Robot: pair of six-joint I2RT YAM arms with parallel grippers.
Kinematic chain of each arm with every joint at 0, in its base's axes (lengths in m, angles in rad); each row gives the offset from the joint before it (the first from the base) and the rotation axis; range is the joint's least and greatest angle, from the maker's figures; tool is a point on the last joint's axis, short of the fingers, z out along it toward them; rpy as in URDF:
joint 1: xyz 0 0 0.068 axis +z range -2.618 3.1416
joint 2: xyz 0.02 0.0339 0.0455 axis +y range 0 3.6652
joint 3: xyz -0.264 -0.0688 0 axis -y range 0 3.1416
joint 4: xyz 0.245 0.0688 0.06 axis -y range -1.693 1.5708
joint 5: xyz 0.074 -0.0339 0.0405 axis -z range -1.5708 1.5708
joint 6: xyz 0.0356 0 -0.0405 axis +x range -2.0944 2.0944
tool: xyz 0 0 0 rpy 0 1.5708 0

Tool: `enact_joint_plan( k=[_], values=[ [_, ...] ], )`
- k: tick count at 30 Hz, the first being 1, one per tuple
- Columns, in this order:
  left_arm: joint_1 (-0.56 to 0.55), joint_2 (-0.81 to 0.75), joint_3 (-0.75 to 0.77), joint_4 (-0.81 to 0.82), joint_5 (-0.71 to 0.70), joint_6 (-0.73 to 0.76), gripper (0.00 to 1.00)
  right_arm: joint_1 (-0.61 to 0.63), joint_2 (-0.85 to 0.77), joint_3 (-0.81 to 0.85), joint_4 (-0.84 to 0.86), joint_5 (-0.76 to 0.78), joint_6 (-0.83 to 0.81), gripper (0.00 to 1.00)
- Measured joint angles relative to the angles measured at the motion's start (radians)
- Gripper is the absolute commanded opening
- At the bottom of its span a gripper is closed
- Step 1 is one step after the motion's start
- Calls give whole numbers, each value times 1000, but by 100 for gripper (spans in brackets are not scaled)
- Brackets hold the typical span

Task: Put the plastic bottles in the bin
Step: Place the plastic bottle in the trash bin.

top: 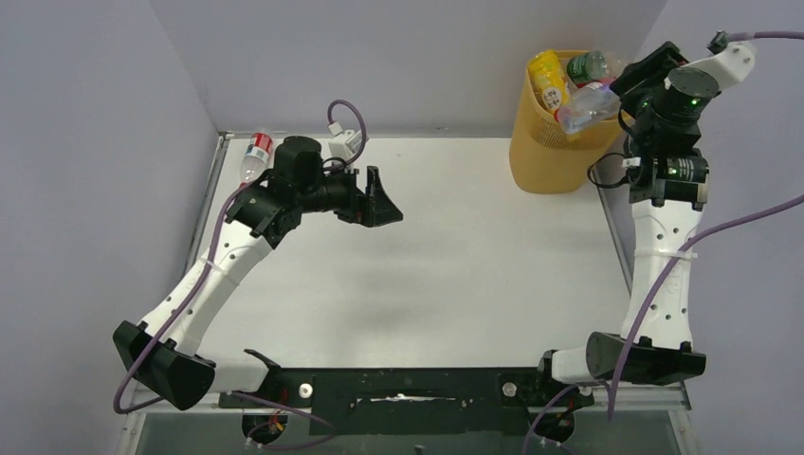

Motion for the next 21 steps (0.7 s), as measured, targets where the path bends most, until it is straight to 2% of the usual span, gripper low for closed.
enact_joint_plan(
  k=[4,11,14,21],
  values=[
    [25,-22,-38,-5,8,12,84,-27,-24,-45,92,211,-17,43],
    [56,-37,-93,11,39,20,84,-29,-41,-126,277,513,-83,44],
    [61,-37,-114,25,58,19,84,-35,-11,-126,364,591,-116,44],
    [75,-37,-143,74,106,19,85,-55,113,-103,470,635,-140,43]
  ],
)
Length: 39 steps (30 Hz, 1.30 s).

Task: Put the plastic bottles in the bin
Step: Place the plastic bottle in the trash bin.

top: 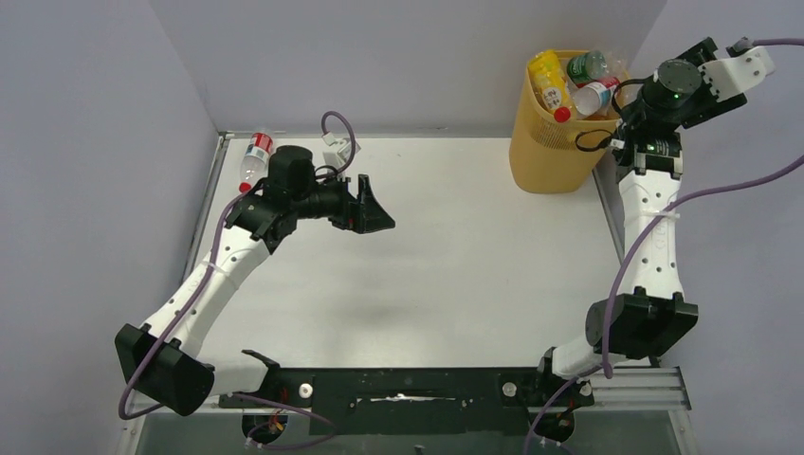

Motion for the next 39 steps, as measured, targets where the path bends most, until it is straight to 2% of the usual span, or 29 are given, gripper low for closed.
enact_joint_plan(
  k=[7,23,26,30,39],
  values=[
    [15,0,-34,43,37,-1,85,-5,118,24,19,-1,-3,43],
    [51,10,-66,82,74,-1,85,-18,208,30,86,-1,-8,42],
    [54,12,-73,90,77,-1,85,-18,221,26,113,-1,-4,36],
    [59,16,-82,93,80,-1,85,-18,230,4,173,9,3,37],
    [60,32,-82,105,85,-1,85,5,265,-11,251,60,-75,46]
  ],
)
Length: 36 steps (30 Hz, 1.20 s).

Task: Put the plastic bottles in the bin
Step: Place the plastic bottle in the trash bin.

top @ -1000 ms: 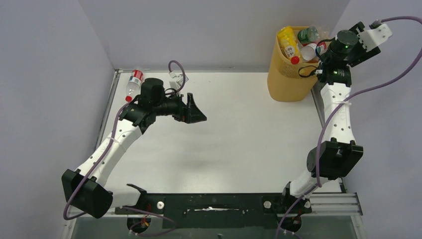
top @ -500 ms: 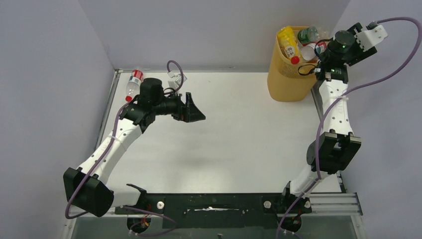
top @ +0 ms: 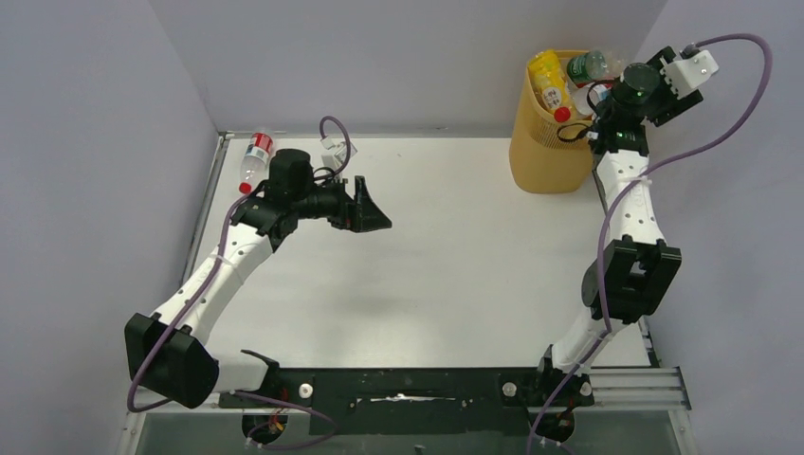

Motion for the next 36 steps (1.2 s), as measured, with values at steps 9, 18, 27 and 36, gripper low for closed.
enact_joint_plan(
  k=[9,18,27,36],
  values=[
    [4,6,-12,11,7,-3,85,82,71,19,81,64,-208,50],
    [6,6,-16,14,11,-3,85,101,101,89,52,80,-265,79],
    [10,6,-16,14,15,-3,85,94,91,102,-2,56,-214,96],
    [10,6,-16,14,15,-8,85,87,34,108,-69,1,-163,100]
  ],
)
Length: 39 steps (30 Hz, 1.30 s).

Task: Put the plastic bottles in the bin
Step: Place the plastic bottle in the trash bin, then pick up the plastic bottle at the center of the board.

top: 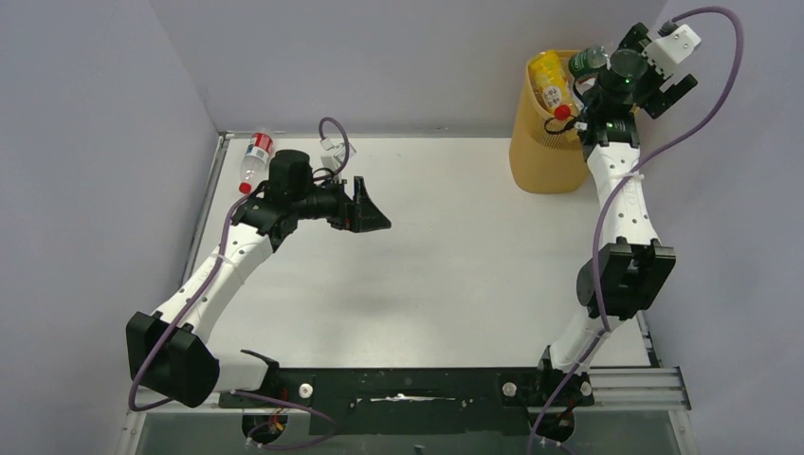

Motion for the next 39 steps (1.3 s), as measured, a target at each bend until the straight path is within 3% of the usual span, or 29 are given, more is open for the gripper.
enact_joint_plan(
  k=[13,19,26,39],
  values=[
    [0,0,0,-6,-12,-11,85,-4,-98,42,-87,-117,51,98],
    [0,0,8,-30,-39,-11,85,19,-171,59,-226,-353,81,98],
    [2,6,74,-97,-91,-13,85,198,-207,64,-379,-618,79,98],
    [20,64,223,-238,-317,-20,85,414,-508,-521,-500,-880,242,98]
  ],
)
